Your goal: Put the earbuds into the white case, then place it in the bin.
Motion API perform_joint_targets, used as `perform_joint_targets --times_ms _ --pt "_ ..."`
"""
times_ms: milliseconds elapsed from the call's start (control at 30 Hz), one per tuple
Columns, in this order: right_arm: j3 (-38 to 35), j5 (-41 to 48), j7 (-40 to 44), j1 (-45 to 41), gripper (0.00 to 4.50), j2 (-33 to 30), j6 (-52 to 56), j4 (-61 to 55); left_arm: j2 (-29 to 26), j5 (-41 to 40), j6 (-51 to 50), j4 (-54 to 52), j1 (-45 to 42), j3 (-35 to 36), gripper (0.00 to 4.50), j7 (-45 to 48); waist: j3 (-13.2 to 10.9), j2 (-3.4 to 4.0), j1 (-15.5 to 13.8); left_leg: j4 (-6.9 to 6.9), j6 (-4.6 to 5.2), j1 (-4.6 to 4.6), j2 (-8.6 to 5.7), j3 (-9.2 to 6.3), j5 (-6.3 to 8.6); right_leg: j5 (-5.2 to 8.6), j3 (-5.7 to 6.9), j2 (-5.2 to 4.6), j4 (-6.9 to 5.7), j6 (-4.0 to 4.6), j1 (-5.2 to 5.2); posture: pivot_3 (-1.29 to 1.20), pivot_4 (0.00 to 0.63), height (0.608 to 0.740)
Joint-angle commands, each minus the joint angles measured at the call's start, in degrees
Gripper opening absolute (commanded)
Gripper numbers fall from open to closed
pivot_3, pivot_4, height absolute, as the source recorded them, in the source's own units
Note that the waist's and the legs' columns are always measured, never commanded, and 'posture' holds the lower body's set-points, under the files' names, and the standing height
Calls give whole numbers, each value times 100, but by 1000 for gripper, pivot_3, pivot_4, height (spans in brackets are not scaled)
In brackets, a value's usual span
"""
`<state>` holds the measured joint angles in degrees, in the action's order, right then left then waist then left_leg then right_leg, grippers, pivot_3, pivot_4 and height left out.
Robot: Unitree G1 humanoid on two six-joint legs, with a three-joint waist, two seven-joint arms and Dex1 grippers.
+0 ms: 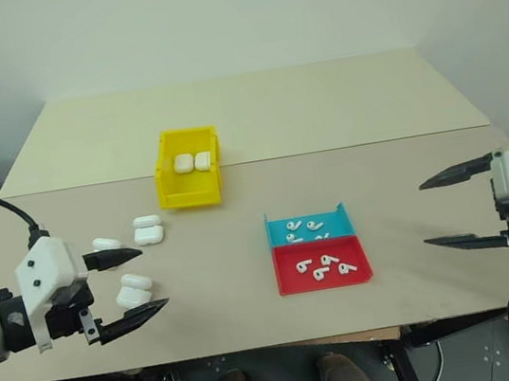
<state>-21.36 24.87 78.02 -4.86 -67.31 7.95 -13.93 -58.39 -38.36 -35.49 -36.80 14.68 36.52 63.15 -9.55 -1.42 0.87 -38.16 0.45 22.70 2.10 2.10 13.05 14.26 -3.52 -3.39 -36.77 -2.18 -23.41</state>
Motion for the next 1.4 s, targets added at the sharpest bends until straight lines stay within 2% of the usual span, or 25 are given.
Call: perform_joint_targets --times_ms 33,133,233,333,467,600,667,733,867,1033,1167,1267,1333,1400 --pt "-5 11 -10 -171 4468 -64 -22 3 -110 2 -157 -167 6 171 4500 -120 0 0 -3 0 0 0 0 0 0 0 0 0 0 0 -1 0 150 740" --pt "56 -2 -12 -245 4468 -54 -34 21 87 -117 -257 -322 -179 206 4500 -553 0 -1 -5 0 0 1 -1 2 0 0 -4 -1 1 -2 -2 0 150 740" --pt "80 -8 -3 -282 4468 -57 -43 41 135 31 -188 -510 -45 271 4500 -592 -1 -1 -6 0 0 2 -1 3 0 -9 -5 -1 1 -17 -2 0 150 740" --pt "121 -5 24 -318 4468 -55 -84 82 211 -191 -692 -644 -165 356 4500 -1160 -1 -2 -6 2 0 2 -3 5 0 -9 -8 -3 1 -14 -2 0 150 740" --pt "241 -39 64 -401 4468 -35 -158 170 240 303 -1315 -1500 -177 205 4500 -2313 -2 -4 -6 2 0 0 -2 3 0 -15 -8 0 0 -25 -1 0 150 740" --pt "283 -51 81 -490 4468 -44 -98 202 152 -690 -3567 -2185 -694 271 4500 -3385 -3 -5 -7 2 0 0 -4 2 0 -18 -11 -2 -1 -28 0 0 150 740" --pt "216 -23 119 -367 4468 -77 -9 111 -102 -1046 -4893 -2255 -1316 55 4500 -3669 -5 -9 -21 1 0 -3 -4 -1 0 -17 -10 0 -6 -31 0 0 150 740" --pt "161 -9 133 -264 4468 -93 49 42 -294 -1434 -5617 -2124 -1678 -91 4500 -4075 -6 -11 -12 1 1 -7 -5 -7 -1 -15 -7 5 -9 -34 3 0 150 740" --pt "170 -57 20 -75 4468 -42 159 -86 -1214 -2554 -5701 -1242 -1442 -214 4500 -5127 -20 -34 32 10 0 -21 -4 -11 0 -13 -18 3 -8 -34 11 0 150 740" --pt "303 -164 -204 122 4468 92 214 -231 -2062 -4069 -5701 87 -1845 -783 4500 -6348 -25 -40 -1 22 0 -39 -5 -30 0 -12 -27 0 -14 -28 12 0 150 740" --pt "330 -162 -360 351 4468 202 336 -426 -2303 -4789 -5659 826 -2539 -1695 4500 -7204 -25 -41 -25 22 -2 -37 -12 -16 1 -11 -29 -5 -10 -30 13 0 150 740" --pt "244 -182 -421 481 4468 200 366 -485 -2507 -5538 -5240 1170 -2876 -2435 4500 -7998 -26 -42 -18 23 -5 -31 -12 -9 3 -29 -29 -7 -8 -2 9 0 150 740" --pt "152 -178 -433 560 4468 178 402 -514 -2804 -6382 -4712 1408 -3030 -2950 4500 -8505 -30 -50 -15 25 -7 -30 -11 -11 4 -32 -30 -7 -6 4 7 0 150 740" --pt "77 -176 -451 615 4468 157 440 -541 -2927 -6671 -4486 1424 -3225 -3480 4500 -8939 -31 -50 -7 28 -9 -29 -8 -14 5 -34 -31 -8 -4 7 5 0 150 740"
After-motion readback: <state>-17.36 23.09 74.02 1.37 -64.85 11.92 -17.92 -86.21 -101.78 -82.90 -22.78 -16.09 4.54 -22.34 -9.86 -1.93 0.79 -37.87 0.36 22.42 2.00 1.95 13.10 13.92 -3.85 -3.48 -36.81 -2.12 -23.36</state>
